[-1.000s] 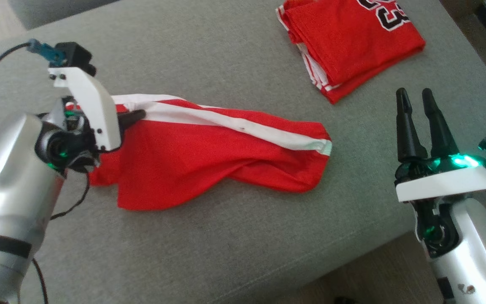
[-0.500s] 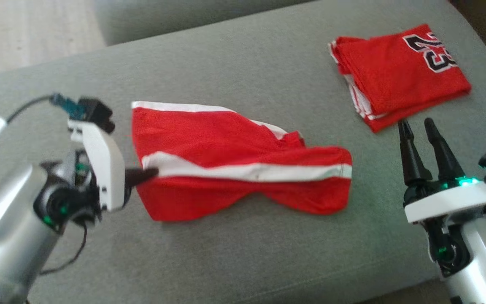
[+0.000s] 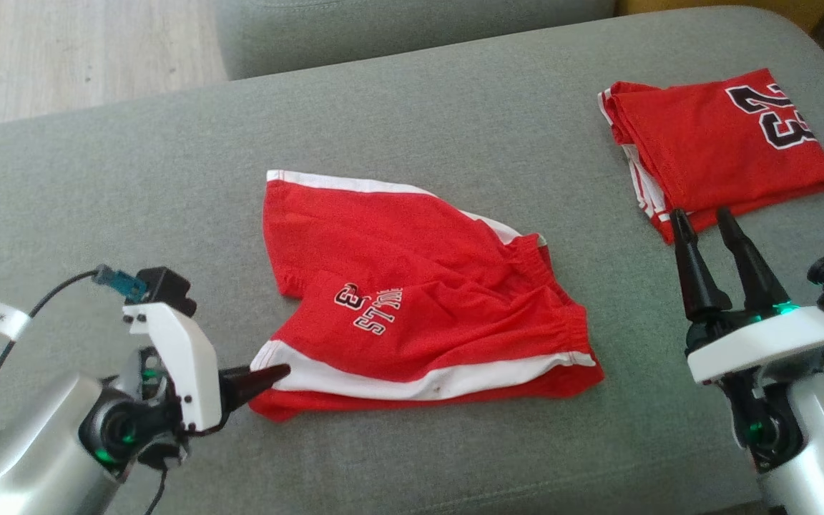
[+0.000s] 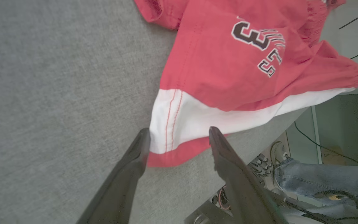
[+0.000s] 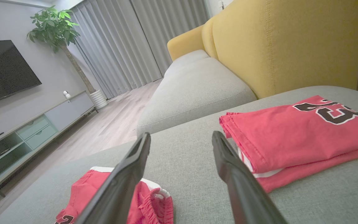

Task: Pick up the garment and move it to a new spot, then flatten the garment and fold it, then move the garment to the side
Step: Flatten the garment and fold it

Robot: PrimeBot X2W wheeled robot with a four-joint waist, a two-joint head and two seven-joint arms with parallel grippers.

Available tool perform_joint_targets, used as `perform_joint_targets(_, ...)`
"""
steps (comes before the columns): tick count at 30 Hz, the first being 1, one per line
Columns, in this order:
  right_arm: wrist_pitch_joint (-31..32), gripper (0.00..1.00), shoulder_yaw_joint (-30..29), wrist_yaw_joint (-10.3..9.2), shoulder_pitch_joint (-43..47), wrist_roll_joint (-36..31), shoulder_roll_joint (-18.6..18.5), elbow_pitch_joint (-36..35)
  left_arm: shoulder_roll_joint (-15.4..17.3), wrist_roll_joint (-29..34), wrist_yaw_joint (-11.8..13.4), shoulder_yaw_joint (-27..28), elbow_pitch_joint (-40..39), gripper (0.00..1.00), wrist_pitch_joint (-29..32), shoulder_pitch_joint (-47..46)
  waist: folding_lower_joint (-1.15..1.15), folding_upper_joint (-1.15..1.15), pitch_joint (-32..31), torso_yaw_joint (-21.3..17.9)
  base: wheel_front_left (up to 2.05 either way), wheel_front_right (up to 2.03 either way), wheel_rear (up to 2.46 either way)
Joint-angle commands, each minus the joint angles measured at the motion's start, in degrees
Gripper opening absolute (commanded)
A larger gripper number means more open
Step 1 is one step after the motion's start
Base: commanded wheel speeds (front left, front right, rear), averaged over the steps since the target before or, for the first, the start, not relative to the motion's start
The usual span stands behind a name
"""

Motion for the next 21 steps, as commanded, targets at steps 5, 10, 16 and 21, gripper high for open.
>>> perform_joint_targets(5, 0.2, 1.00, -0.5, -0.04, 0.5, -1.2, -0.3, -3.0, 4.0, 4.5, -1.2, 4.4, -3.0, 1.00, -6.3, -5.4, 0.00, 0.00, -1.3, 1.1, 0.00, 0.00, 0.00)
perform_joint_targets(10, -1.2, 1.00, -2.1, -0.04, 1.7, -2.1, 0.3, -4.3, 5.8, 12.6, 2.6, 7.5, -9.3, 1.00, -19.8, -4.7, 0.00, 0.00, -2.7, 2.2, 0.00, 0.00, 0.00)
perform_joint_targets(16, -4.5, 1.00, -5.1, -0.04, 3.8, -4.7, 2.0, -6.6, 4.1, 21.3, 12.5, 12.3, -14.9, 1.00, -40.2, 2.9, 0.00, 0.00, -4.4, 3.4, 0.00, 0.00, 0.00)
perform_joint_targets(21, -5.6, 1.00, -6.2, -0.04, 5.4, -7.8, 2.9, -7.8, 2.6, 26.2, 17.4, 14.4, -17.1, 1.00, -50.8, 8.8, 0.00, 0.00, -5.2, 4.1, 0.00, 0.00, 0.00)
